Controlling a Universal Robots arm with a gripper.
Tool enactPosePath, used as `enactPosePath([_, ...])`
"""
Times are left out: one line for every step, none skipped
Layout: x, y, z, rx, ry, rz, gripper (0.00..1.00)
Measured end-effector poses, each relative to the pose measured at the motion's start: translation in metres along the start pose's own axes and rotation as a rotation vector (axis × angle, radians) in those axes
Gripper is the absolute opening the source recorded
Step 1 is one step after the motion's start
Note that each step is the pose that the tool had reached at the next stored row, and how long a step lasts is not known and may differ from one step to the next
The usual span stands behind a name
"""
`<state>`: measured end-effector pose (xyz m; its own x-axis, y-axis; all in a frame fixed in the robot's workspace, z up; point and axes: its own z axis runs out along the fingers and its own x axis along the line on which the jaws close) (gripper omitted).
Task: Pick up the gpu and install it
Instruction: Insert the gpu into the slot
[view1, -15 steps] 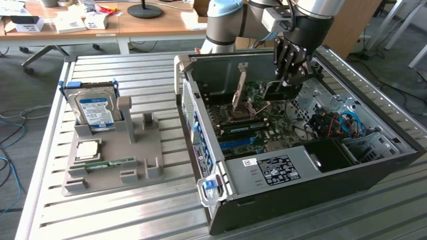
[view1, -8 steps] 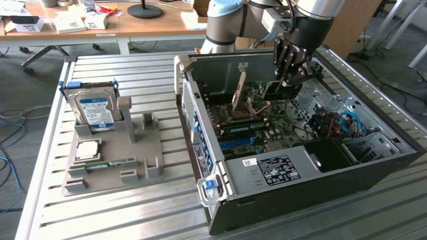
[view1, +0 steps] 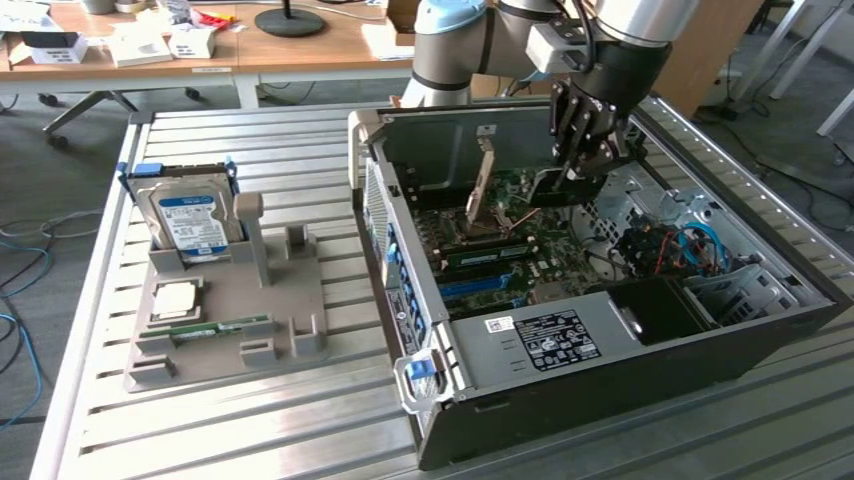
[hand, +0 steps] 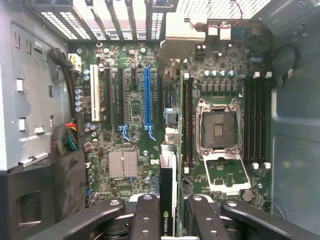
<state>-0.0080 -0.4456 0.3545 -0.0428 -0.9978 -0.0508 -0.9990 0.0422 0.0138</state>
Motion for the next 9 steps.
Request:
enactPosePath([0.001,0.0000,0.0009,0.0001,-0.0001,0.000,0.26])
enactPosePath([0.001,0.0000,0.0019,0.0000,0.0000,0.000,0.26])
enactPosePath([0.001,-0.0001,0.0031,0.0000,0.0000,0.000,0.26])
enactPosePath([0.001,-0.0001,0.0044,0.0000,0.0001,0.000,0.26])
enactPosePath([0.001,-0.0002,0.0059,0.0000,0.0000,0.000,0.26])
enactPosePath([0.001,-0.0002,0.0073,0.0000,0.0002,0.000,0.26])
enactPosePath([0.001,-0.0002,0.0087,-0.0001,0.0001,0.000,0.26])
enactPosePath([0.001,-0.0002,0.0100,-0.0001,0.0001,0.000,0.26])
enactPosePath([0.002,-0.0002,0.0113,-0.0001,0.0001,0.000,0.26])
